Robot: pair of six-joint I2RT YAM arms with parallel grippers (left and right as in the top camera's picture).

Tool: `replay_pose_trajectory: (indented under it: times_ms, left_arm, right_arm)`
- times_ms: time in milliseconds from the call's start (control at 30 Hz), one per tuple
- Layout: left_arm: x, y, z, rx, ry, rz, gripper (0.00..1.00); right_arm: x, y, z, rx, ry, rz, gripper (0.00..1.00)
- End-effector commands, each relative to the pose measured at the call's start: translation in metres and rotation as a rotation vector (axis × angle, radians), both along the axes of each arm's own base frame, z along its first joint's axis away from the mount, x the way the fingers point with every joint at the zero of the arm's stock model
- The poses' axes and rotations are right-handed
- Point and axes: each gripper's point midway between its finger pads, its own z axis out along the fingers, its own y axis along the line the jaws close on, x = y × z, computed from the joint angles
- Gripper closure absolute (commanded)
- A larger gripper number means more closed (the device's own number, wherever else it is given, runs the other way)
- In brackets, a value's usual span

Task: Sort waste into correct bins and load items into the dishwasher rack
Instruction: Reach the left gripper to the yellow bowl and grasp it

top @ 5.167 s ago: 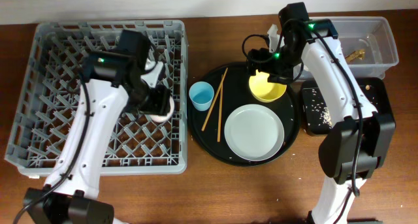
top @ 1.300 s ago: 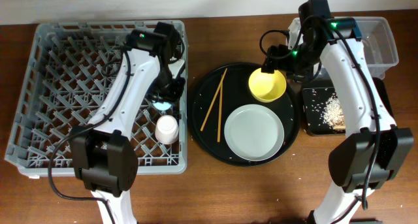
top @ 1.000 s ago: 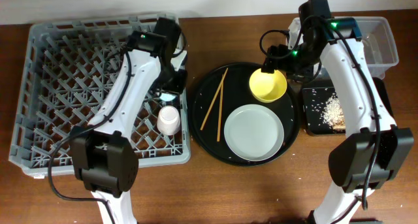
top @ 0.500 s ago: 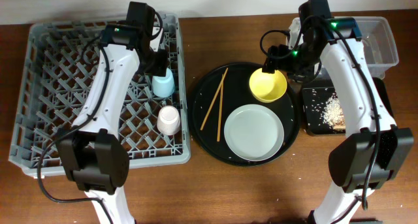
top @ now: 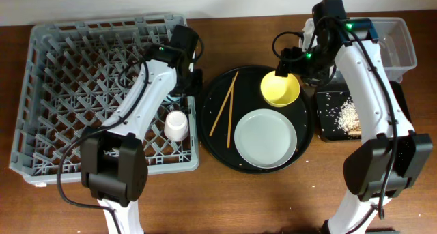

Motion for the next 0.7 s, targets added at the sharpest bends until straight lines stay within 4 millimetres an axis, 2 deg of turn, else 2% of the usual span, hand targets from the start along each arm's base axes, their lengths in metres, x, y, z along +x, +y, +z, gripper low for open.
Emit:
replay_pose_trajectory:
  times_ms: [0,133,500,633,667]
  left_arm:
    - [-0.005,0.001,-0.014,0.009,0.018,0.017,0.7]
    - [-0.01,-0.003,-0.02,0.013,0.029,0.004,0.99]
    - [-0.048,0.011,-0.026,0.07,0.184,0.003,0.99]
    - [-0.049,0.011,-0.026,0.072,0.19,0.003,0.99]
    - [-0.049,0.01,-0.026,0.065,0.192,0.002,0.86]
  right_arm:
    - [0.0,-0.004,0.002,-0.018,-0.011,0.001,0.17]
    - [0.0,-0.004,0.002,-0.018,-0.01,0.001,0.17]
    - [0.001,-0.004,0.003,-0.018,-0.014,0.001,0.17]
    - [0.001,-0.004,0.003,-0.018,-0.015,0.001,0.17]
    - [0.001,-0.004,0.003,-0.018,-0.016,0.001,0.17]
